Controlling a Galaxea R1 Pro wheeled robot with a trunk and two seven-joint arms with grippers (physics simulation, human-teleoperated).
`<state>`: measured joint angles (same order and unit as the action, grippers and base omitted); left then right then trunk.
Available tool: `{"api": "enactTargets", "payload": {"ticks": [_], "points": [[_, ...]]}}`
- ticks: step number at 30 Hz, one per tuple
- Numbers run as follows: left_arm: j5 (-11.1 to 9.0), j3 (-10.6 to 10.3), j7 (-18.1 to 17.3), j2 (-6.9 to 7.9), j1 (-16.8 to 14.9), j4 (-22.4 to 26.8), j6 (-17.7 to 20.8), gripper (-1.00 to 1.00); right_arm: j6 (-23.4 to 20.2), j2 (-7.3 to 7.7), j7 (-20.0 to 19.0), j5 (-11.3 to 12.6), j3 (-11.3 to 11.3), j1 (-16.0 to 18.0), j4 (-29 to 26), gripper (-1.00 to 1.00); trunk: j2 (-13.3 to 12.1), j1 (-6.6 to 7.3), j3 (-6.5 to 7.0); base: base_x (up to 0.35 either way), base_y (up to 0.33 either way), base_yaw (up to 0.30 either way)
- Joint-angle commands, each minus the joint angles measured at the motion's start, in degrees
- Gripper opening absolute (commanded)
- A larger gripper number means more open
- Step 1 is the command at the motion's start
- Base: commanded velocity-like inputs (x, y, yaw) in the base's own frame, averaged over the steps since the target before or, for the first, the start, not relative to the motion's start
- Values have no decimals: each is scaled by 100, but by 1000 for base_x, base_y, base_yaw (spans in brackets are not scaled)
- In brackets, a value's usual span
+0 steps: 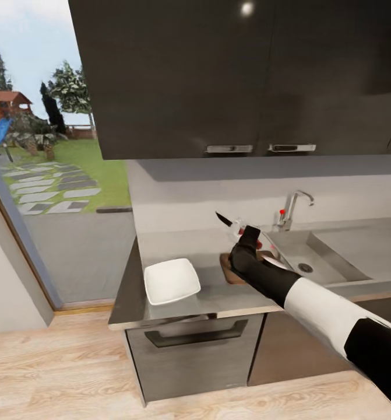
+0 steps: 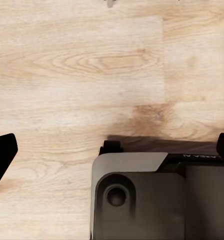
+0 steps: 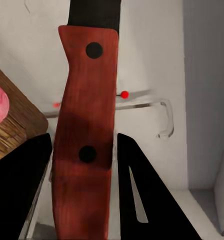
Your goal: In the kitchen, take the Vidalia onion out of the sink, dice it on the chopping board with the paring knife, put the diced onion into the bowl on the countertop, then place both the paring knife and the chopping board into the sink.
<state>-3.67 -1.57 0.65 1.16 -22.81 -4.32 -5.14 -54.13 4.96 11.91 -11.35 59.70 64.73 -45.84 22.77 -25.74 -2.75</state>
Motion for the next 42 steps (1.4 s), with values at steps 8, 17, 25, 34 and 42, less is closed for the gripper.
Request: {"api": "enactTargets", "payload": {"ticks": [8, 17, 25, 34, 42], "points": [[-30, -25, 5, -18, -13, -18, -55, 100, 449, 172, -194, -8, 242, 13, -16, -100, 15, -4, -13, 0, -63, 0], [-28, -28, 5, -53, -13, -16, -57, 100, 553, 137, -201, -16, 427, 13, -18, -100, 15, -4, -13, 40, -66, 0], [-28, -28, 5, -56, -13, -17, -57, 100, 553, 112, -189, -13, 985, 14, -13, -100, 15, -4, -13, 81, -193, 0], [-28, -28, 5, -54, -13, -25, -57, 100, 540, 17, -182, -7, 1007, 14, -12, -100, 15, -4, -13, -35, -230, 0], [-28, -28, 5, -54, -13, -21, -57, 100, 530, -124, -189, 1, 1008, 13, -2, -100, 15, -4, -13, -123, -253, 0]]}}
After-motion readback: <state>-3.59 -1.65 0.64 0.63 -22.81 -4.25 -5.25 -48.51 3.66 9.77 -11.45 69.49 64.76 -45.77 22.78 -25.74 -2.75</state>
